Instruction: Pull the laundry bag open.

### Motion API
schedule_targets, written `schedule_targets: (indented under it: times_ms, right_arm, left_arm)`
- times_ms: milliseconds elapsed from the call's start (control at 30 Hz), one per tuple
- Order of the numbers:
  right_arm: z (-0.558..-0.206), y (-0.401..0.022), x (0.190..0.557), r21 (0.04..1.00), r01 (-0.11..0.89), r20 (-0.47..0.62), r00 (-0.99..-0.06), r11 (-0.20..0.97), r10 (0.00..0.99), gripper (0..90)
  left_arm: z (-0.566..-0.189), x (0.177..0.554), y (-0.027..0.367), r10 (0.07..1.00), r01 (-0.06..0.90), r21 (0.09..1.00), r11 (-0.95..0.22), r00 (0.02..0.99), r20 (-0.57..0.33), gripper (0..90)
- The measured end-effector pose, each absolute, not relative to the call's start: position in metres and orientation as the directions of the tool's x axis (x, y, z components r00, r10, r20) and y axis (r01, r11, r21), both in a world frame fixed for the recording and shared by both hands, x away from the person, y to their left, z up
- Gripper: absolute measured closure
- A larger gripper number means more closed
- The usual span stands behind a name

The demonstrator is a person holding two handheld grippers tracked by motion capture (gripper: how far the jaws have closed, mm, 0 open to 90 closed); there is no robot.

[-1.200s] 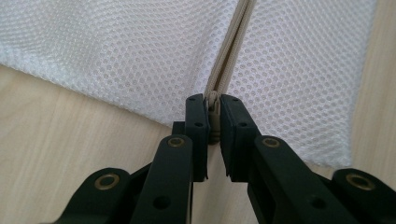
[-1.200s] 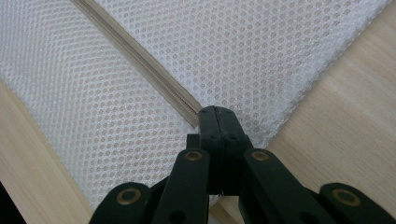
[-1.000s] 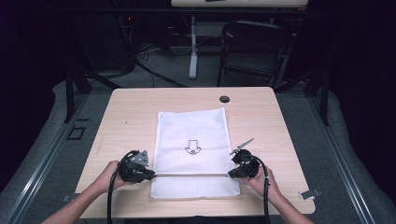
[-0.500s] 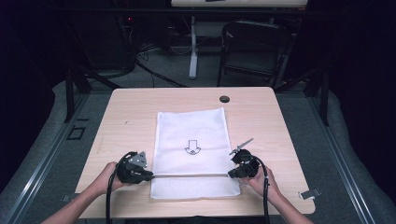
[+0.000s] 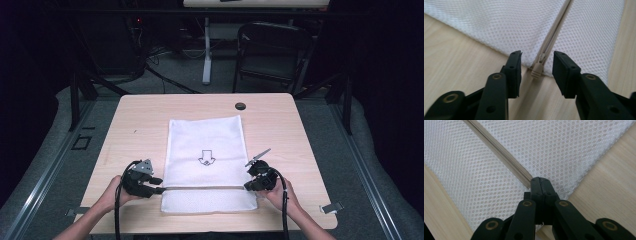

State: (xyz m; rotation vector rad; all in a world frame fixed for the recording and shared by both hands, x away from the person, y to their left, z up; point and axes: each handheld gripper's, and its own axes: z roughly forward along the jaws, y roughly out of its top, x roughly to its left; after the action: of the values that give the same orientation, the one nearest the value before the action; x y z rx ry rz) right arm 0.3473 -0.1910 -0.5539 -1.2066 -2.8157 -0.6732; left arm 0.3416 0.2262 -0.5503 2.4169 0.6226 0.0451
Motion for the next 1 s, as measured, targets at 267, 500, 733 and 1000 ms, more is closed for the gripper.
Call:
schedule_targets:
  times_ms: [267,500,733,1000]
  right_arm:
    - [-0.543,-0.193,0.345,0.421,0.694,0.167,-0.692,0.584,0.702,50.2]
    - [-0.517,-0.211,0.328,0.470,0.706,0.152,-0.655,0.529,0.740,21.8]
    - [-0.499,-0.243,0.301,0.513,0.710,0.112,-0.613,0.482,0.782,13.1]
    - [-0.501,-0.262,0.275,0.518,0.712,0.057,-0.582,0.474,0.811,9.1]
  left_arm:
    - [-0.534,0.335,0.232,0.563,0.490,0.607,-0.626,0.822,-0.083,24.5]
    - [-0.519,0.318,0.240,0.630,0.536,0.616,-0.577,0.772,-0.081,13.3]
    - [-0.506,0.298,0.246,0.717,0.602,0.604,-0.523,0.693,-0.070,11.5]
    - [-0.498,0.278,0.242,0.756,0.601,0.604,-0.523,0.654,0.004,11.2]
